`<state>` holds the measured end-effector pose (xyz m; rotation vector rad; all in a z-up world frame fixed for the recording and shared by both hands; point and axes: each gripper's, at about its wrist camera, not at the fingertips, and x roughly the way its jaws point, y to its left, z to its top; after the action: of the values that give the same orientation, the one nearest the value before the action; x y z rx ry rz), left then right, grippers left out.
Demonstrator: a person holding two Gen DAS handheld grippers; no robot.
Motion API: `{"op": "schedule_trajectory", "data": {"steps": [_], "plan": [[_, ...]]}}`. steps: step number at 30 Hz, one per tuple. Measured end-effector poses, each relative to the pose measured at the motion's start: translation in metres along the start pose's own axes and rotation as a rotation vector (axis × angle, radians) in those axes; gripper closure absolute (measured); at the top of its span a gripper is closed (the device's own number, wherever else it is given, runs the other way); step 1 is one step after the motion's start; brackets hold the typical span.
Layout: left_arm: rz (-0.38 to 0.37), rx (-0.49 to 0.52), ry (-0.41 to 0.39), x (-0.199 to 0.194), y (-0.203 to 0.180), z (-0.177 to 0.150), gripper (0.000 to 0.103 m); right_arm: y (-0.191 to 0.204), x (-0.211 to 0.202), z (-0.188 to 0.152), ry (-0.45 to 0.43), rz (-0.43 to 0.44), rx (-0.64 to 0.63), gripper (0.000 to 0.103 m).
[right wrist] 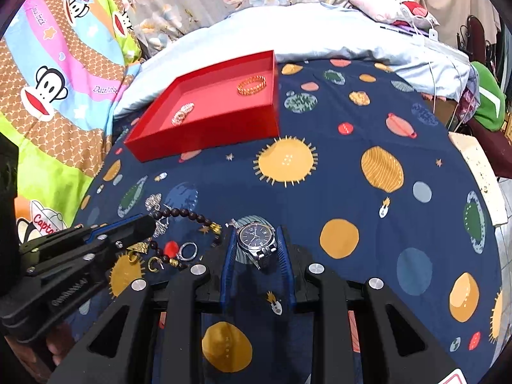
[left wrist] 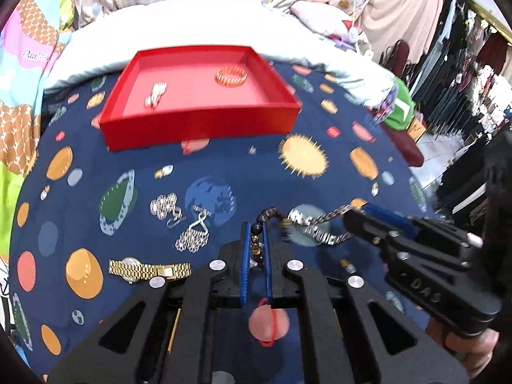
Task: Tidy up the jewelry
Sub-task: 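Carry bead bracelet and silver watch into the red tray and open both grippers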
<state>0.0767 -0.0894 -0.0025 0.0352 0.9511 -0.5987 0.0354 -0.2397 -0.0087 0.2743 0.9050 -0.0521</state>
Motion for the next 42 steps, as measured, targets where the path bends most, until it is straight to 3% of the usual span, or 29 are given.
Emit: {"op": "schedule_trajectory", "data": {"steps": [12,24,33,42], "plan": [[-0.011,-0.001,-0.08,-0.034,0.002,0.034,0.097,0.012,-0.023,0.028,-0.078,0.005,-0.045,0.079],[0.097,-0.006,-0.174,-0.04,0.045,0.102,0.097,0.031,-0.011,0.098,-0.156,0.028,-0.105,0.079],[0.158,-0.005,-0.219,-0.006,0.068,0.17,0.097,0.052,0.027,0.165,-0.179,0.067,-0.129,0.079],[0.203,-0.056,-0.205,0.059,0.105,0.232,0.097,0.061,0.101,0.209,-0.128,0.103,-0.11,0.079]]}}
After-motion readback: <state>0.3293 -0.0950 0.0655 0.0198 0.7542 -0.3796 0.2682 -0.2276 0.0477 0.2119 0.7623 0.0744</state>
